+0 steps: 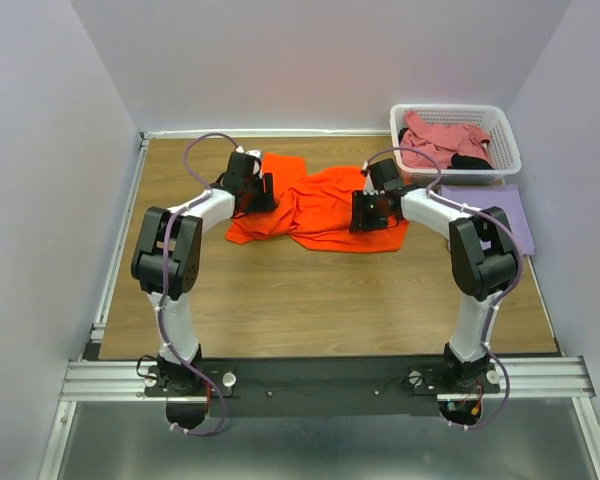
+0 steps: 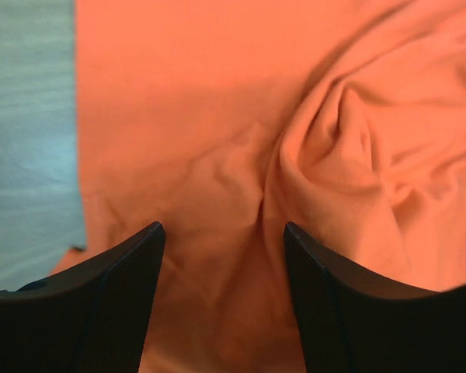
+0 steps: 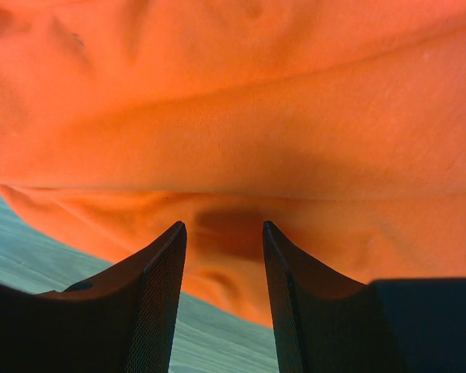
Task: Fold and stack the t-shirts
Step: Flatten the tshirt out
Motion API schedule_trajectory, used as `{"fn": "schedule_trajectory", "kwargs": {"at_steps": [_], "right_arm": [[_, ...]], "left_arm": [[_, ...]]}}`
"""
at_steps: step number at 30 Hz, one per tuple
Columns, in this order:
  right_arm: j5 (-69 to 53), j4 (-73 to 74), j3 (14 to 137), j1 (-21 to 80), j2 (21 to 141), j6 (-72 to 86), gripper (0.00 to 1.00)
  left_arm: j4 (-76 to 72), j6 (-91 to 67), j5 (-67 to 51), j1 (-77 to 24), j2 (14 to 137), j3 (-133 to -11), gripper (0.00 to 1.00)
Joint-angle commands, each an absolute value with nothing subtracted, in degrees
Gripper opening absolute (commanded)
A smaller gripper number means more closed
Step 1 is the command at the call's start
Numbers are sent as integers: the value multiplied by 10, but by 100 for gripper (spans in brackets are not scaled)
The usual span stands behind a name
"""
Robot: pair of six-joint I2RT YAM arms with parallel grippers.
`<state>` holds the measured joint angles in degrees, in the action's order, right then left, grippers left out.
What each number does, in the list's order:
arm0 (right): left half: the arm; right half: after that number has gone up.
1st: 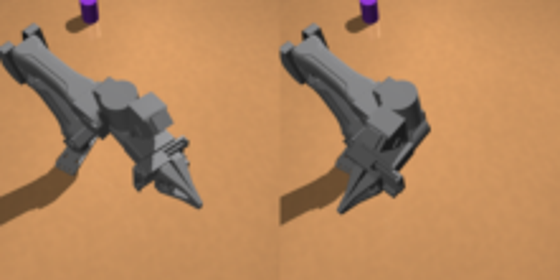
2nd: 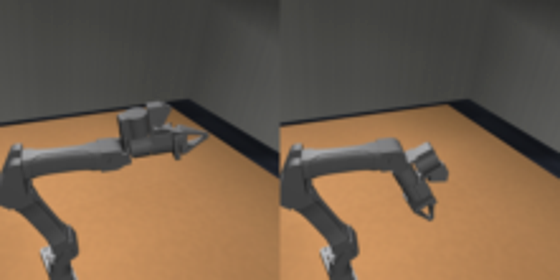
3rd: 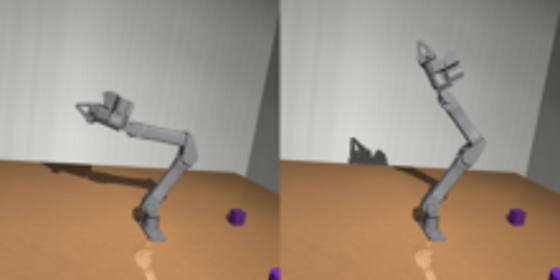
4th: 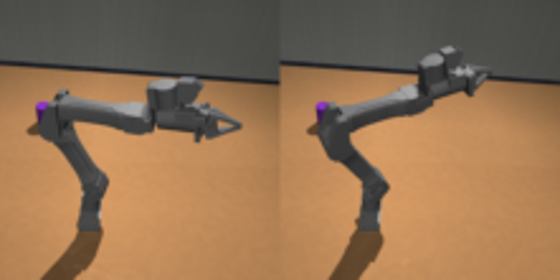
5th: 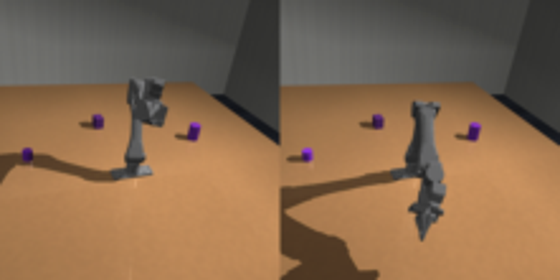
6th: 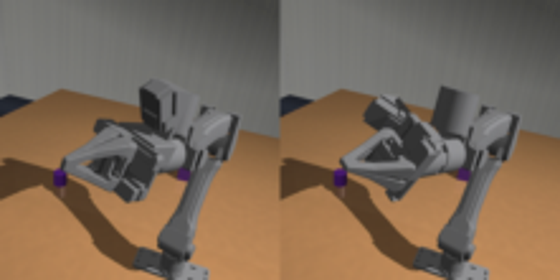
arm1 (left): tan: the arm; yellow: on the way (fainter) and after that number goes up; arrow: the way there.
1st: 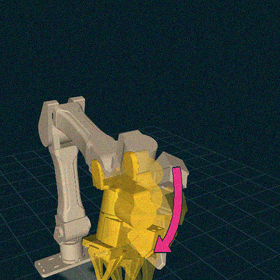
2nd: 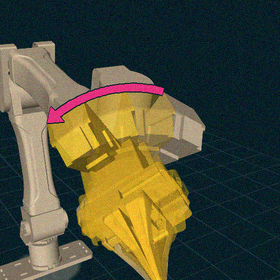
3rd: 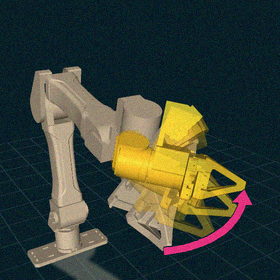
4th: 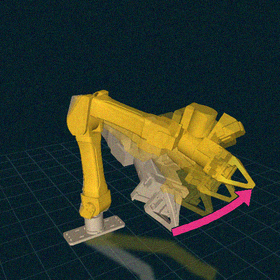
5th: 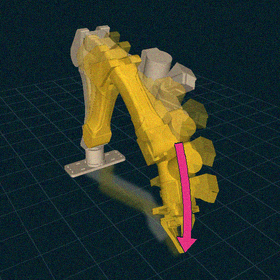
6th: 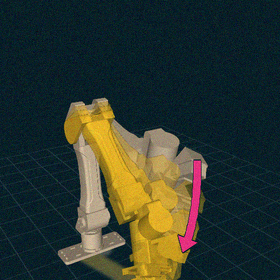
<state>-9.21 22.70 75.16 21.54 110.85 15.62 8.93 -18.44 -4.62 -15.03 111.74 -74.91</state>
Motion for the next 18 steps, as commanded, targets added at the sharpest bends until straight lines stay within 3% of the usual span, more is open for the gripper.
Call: {"fn": "schedule_trajectory", "kwargs": {"at_steps": [1, 3, 8, 12, 18], "right_arm": [[-105, 215, 718, 216, 1106, 176, 52], [-114, 216, 675, 217, 1083, 185, 52], [-153, 228, 554, 217, 994, 201, 53], [-190, 298, 449, 220, 899, 212, 55], [-169, 428, 417, 221, 773, 200, 60]], "left_arm": [[104, -206, -56, -155, 1094, -693, 71], [102, -224, -65, -156, 1077, -640, 69], [120, -237, -62, -155, 1001, -541, 52], [151, -263, -66, -152, 911, -456, 52], [194, -306, -69, -148, 762, -388, 57]]}}
